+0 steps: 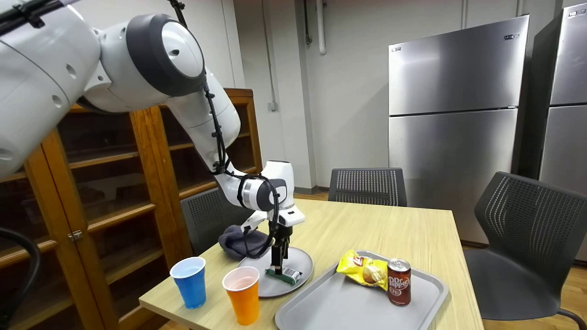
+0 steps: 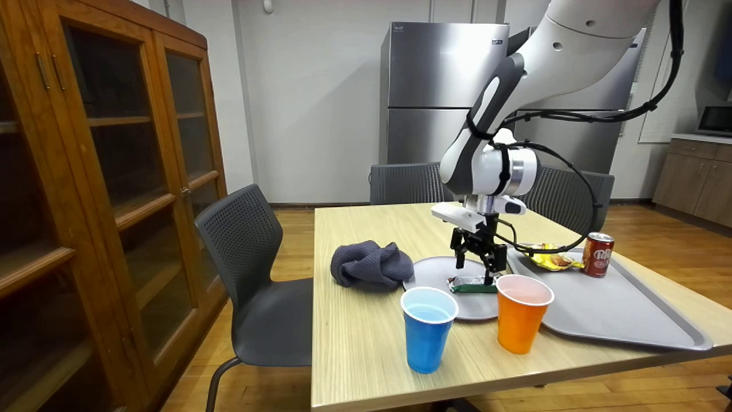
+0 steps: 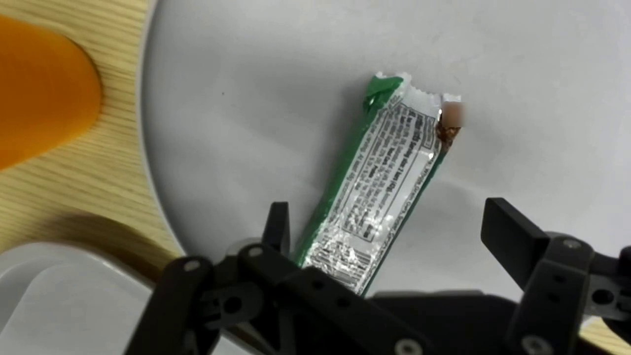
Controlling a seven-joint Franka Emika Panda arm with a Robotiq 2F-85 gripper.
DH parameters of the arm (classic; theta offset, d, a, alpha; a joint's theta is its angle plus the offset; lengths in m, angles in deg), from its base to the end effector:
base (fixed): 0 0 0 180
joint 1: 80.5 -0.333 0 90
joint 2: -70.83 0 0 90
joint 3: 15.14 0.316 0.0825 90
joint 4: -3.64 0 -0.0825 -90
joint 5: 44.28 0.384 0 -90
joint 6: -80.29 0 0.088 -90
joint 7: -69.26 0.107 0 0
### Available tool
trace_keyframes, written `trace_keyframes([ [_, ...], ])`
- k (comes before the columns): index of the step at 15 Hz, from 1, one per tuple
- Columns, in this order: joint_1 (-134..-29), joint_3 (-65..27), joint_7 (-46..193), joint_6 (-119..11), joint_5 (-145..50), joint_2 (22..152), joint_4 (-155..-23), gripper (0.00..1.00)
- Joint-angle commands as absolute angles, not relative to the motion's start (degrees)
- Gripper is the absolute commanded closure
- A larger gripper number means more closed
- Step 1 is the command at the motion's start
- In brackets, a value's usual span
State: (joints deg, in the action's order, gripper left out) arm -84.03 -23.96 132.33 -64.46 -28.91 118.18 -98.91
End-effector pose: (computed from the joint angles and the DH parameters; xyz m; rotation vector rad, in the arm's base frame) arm 0.6296 -0.0579 0.0866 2.4221 -1.9861 -0.1213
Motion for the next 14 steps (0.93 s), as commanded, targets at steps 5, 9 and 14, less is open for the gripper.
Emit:
trace_keyframes([
  [5,-83.3,-23.0,133.6,-63.5,-28.4,119.6,-97.1,0.00],
  [9,-83.7,-23.4,133.6,-63.5,-28.9,119.3,-97.4,0.00],
  [14,-83.7,-23.5,132.6,-64.4,-29.4,119.2,-98.4,0.00],
])
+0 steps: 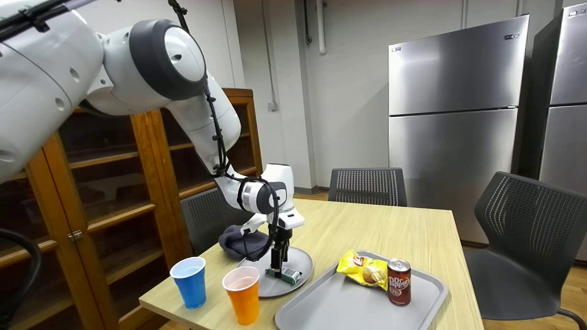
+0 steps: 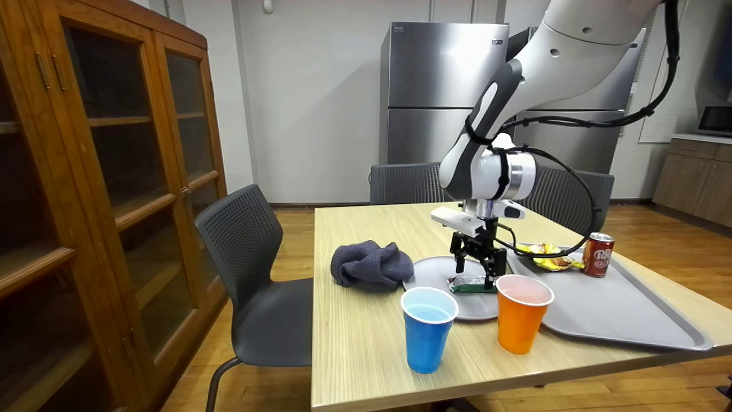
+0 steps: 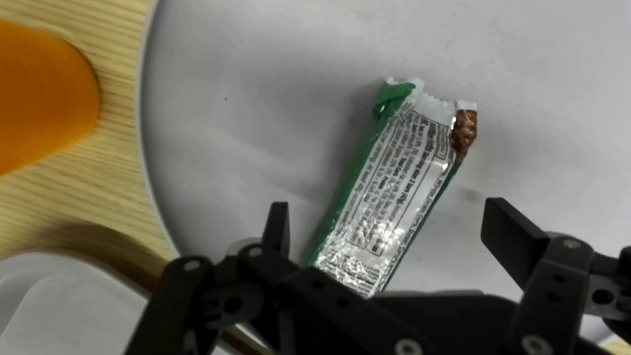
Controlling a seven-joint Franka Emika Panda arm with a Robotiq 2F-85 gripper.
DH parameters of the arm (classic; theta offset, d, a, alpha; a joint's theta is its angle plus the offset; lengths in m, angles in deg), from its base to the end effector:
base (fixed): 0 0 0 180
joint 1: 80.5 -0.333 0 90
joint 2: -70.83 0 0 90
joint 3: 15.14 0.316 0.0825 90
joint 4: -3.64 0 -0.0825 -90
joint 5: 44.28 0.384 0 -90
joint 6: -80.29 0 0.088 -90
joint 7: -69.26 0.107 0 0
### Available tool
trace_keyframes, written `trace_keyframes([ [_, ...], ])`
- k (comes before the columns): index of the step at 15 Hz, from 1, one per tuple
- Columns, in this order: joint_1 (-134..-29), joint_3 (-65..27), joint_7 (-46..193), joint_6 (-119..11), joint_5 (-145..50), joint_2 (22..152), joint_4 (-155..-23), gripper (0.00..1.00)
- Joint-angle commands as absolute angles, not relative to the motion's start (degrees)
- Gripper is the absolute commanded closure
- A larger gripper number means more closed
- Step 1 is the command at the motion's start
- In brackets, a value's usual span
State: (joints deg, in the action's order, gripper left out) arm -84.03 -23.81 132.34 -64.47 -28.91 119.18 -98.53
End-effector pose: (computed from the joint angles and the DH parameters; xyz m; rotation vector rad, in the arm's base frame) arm 0.6280 -0.0564 0.0777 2.4187 -1.9790 -0.1346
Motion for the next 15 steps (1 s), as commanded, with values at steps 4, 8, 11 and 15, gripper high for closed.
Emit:
trace_keyframes([
  [4,-83.7,-23.5,132.6,-64.8,-29.4,119.2,-98.6,0.00],
  [8,-83.4,-23.2,132.2,-65.4,-29.1,118.9,-98.9,0.25],
  [11,-83.5,-23.3,132.3,-65.6,-29.1,118.9,-98.9,0.42],
  [15,-83.4,-23.2,132.2,-65.5,-29.0,118.9,-99.0,0.73],
])
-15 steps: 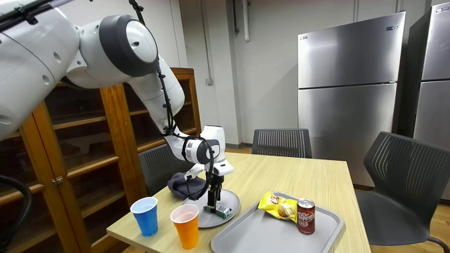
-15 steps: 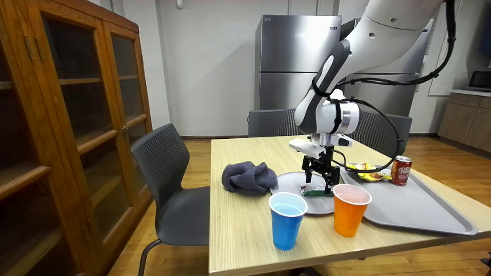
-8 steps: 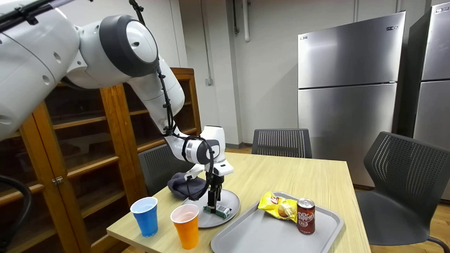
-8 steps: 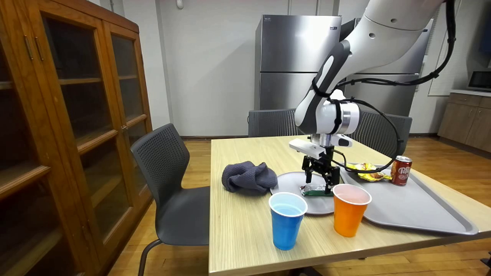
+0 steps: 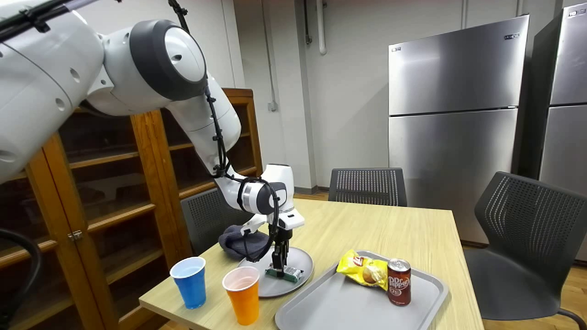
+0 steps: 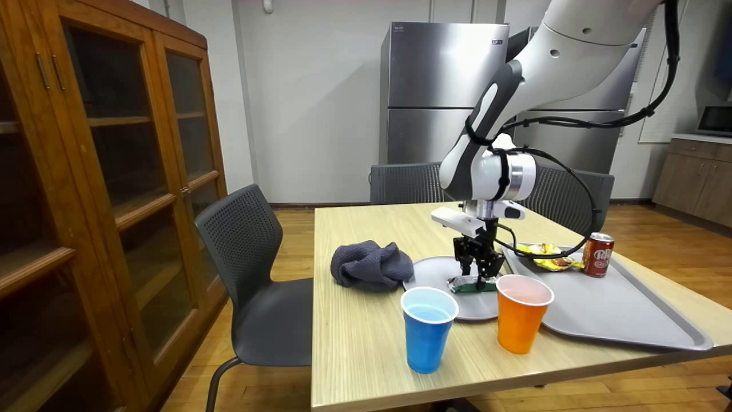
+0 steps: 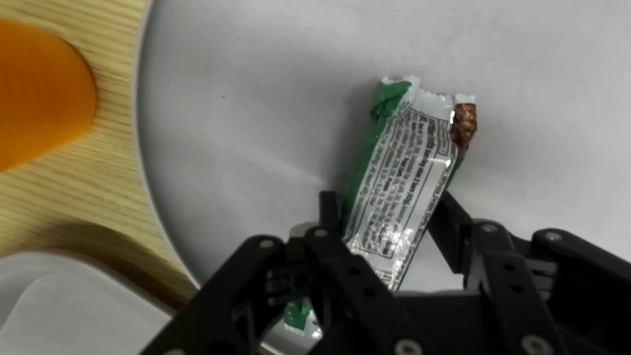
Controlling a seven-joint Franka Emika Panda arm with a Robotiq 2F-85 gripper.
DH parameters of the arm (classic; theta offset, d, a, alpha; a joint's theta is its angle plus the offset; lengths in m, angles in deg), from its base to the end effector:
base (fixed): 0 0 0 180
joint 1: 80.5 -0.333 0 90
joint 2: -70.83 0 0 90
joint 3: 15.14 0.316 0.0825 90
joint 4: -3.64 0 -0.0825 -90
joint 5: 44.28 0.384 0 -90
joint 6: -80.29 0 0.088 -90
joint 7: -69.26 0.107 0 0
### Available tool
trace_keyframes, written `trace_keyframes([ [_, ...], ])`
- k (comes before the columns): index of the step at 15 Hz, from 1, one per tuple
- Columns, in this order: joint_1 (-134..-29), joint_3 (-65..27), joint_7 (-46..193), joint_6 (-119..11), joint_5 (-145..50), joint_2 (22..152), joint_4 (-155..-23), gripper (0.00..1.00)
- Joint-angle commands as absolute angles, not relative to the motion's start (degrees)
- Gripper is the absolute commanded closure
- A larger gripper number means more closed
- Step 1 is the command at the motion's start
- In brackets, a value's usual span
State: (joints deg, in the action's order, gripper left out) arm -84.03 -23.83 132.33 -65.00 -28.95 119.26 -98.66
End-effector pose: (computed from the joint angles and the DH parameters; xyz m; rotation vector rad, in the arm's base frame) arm 0.6277 -0.0570 0.0769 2.4198 -1.9798 -0.1253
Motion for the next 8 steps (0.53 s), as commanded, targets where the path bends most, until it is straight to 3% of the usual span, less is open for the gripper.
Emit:
trace_keyframes([
  [1,-83.4,-23.1,132.2,-65.6,-29.1,118.9,-99.0,0.80],
  [2,-83.4,-23.1,132.2,-65.6,-29.1,118.9,-99.0,0.86],
  [8,-83.4,-23.0,131.7,-64.8,-29.2,117.9,-99.6,0.87],
])
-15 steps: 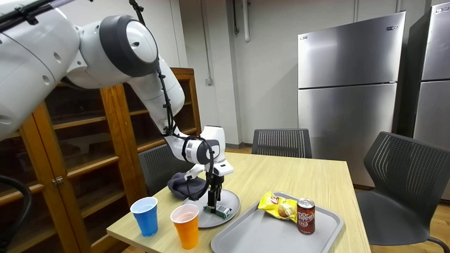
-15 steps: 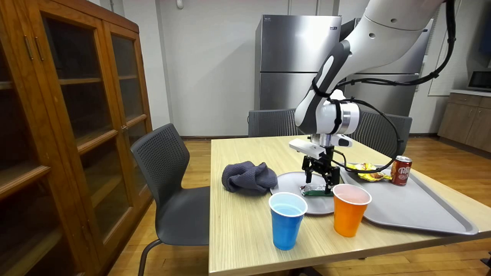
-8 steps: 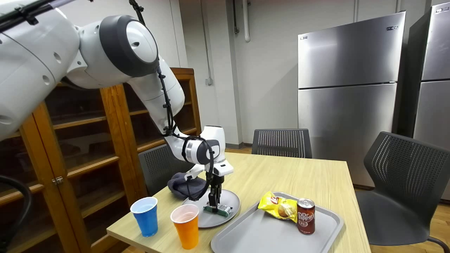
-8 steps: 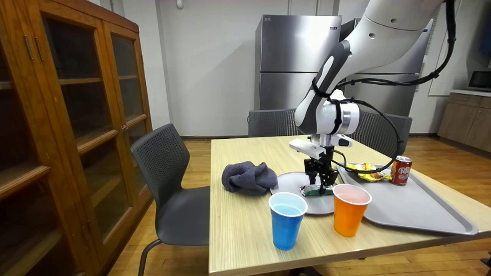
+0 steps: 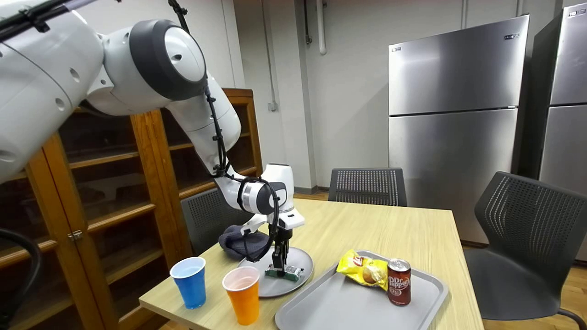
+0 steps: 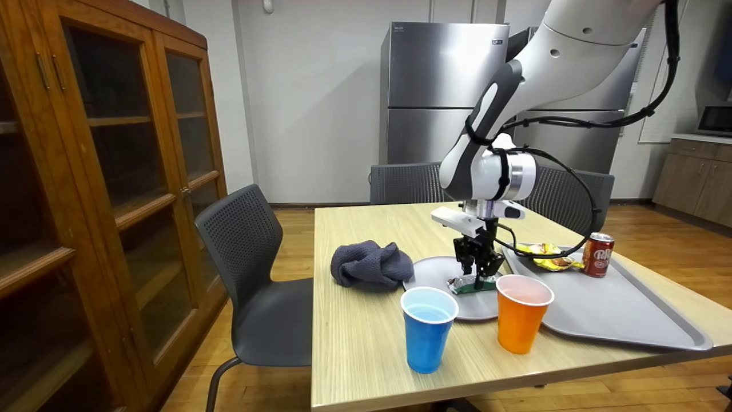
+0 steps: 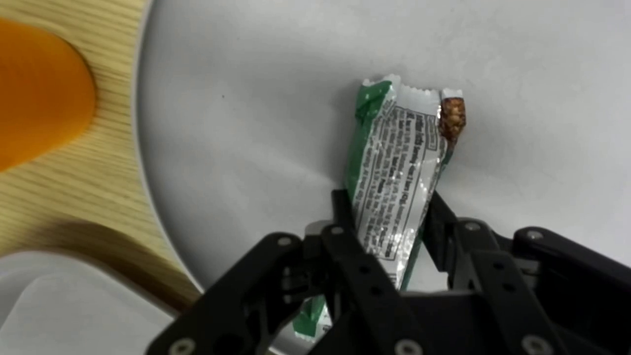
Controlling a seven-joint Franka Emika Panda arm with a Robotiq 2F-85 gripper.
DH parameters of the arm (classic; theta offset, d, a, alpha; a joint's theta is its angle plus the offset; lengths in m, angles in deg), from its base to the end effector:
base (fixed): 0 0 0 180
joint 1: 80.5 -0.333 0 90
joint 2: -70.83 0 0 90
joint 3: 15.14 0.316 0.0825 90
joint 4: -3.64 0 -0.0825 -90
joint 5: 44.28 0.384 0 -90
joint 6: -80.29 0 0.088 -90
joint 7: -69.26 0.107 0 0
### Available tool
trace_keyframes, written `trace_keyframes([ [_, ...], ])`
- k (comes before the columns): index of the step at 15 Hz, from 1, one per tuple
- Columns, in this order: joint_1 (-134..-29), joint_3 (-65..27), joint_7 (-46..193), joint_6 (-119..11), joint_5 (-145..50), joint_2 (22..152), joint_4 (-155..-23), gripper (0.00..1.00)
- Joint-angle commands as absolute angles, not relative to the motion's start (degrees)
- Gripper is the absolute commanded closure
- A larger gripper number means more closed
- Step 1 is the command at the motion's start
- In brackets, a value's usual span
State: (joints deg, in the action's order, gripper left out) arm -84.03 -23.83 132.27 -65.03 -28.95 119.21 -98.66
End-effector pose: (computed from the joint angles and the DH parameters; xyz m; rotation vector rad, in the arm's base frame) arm 0.6280 -0.0570 0.0774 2.4215 -1.9791 -0.1236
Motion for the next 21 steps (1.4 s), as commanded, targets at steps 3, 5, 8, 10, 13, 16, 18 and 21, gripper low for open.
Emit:
trace_keyframes([
  [3,-84.0,-23.2,131.2,-64.4,-29.9,116.2,-100.4,0.87],
  [5,-84.6,-23.1,130.6,-64.6,-30.4,114.9,-100.9,0.87],
  [8,-85.4,-22.2,129.9,-64.3,-30.7,113.5,-101.2,0.87],
  [10,-85.9,-21.5,129.6,-64.1,-30.7,112.7,-101.3,0.87],
  [13,-87.2,-20.7,130.0,-63.9,-30.8,112.3,-101.3,0.87],
  [16,-88.5,-19.5,129.9,-63.7,-30.9,112.4,-101.0,0.87],
  [18,-89.4,-18.7,130.2,-63.7,-30.9,112.6,-100.9,0.87],
  [21,-90.3,-17.4,130.2,-63.5,-30.5,112.8,-100.6,0.87],
])
